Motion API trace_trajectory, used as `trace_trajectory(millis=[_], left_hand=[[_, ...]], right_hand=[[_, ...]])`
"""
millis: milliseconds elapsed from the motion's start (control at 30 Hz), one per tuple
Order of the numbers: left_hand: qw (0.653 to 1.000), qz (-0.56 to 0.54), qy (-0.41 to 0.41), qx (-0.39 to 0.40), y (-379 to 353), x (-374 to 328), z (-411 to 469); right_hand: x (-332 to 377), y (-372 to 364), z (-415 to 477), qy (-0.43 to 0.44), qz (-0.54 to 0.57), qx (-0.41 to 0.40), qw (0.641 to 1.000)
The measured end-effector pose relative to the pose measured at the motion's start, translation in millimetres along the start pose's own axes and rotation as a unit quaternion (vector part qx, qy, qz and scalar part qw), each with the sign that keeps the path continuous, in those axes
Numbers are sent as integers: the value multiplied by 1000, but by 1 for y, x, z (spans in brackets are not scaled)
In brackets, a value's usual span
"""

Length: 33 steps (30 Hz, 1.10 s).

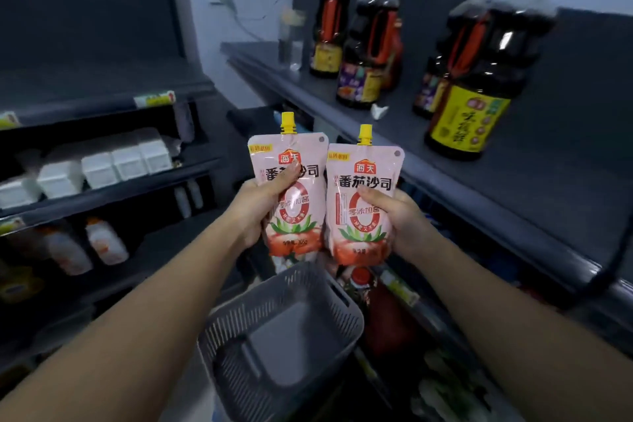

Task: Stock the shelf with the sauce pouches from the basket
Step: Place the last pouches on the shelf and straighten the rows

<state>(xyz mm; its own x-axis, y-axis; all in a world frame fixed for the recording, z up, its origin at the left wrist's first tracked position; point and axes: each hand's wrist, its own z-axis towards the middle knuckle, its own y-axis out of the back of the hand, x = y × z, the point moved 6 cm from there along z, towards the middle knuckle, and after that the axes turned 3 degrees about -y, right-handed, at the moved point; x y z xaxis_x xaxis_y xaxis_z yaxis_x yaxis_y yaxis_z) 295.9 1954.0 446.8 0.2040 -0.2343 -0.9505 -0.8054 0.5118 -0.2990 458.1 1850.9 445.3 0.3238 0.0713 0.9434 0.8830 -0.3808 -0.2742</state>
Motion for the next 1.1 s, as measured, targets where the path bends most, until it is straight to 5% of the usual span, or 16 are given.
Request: trace_trajectory(millis=[533,1100], left_hand=[[967,8,-3,254,-261,-7,-92],[888,-38,69,452,-540,93,-364]], right_hand=[[94,154,-249,161,40,-265,950],[90,309,-632,249,32,-466,848]])
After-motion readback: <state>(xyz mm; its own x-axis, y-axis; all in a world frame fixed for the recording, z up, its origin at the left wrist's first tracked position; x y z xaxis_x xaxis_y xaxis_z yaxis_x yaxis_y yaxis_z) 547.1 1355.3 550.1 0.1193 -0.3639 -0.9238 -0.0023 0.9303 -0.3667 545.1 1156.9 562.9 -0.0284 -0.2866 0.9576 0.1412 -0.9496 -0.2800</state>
